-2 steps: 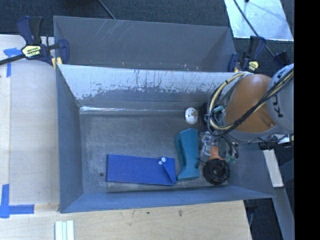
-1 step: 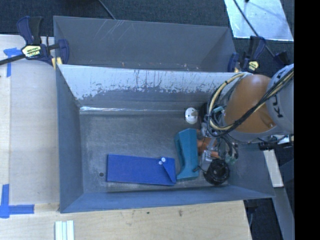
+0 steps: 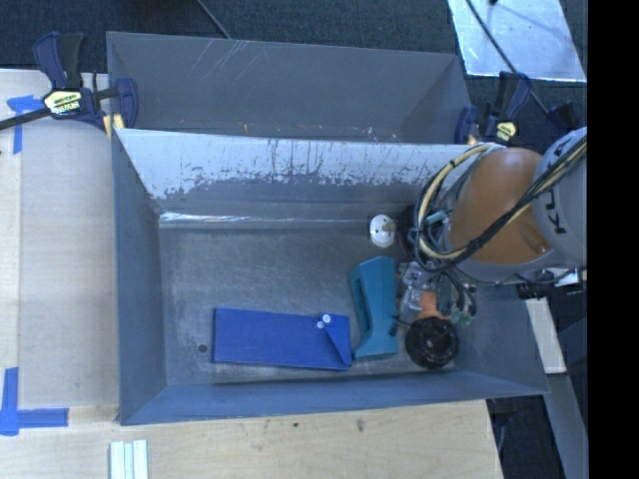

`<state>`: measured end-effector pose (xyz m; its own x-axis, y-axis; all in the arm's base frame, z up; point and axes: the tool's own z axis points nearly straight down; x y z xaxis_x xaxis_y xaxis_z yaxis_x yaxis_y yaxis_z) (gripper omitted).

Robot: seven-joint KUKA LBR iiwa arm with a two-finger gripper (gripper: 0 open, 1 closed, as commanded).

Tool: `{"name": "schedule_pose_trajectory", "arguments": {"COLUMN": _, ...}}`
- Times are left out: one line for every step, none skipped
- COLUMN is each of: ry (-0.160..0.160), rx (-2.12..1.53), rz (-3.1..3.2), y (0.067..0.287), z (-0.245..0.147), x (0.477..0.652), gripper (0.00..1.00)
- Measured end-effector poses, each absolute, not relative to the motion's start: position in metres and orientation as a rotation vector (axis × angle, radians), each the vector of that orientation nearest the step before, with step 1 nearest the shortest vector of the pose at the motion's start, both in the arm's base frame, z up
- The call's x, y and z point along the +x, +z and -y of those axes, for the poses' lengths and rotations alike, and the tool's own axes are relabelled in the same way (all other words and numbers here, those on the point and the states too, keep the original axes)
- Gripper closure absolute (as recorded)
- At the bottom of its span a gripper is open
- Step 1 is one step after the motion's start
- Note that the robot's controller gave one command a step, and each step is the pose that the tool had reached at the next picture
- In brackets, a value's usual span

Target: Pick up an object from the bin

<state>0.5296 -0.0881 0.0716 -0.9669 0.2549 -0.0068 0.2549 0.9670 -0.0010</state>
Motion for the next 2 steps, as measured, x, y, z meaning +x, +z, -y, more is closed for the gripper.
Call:
{"name": "schedule_pose_trajectory", "arguments": {"ry": -0.002, "rx": 0.403, "rz": -3.112, "y": 0.0703, "z": 0.0876, "x": 0.5286, "gripper": 0.00}}
{"name": "schedule_pose_trajectory", "arguments": {"ry": -0.003, "rx": 0.402, "rz": -3.110, "y": 0.0714, "z": 0.0879, "x": 0.5295, "gripper": 1.00}}
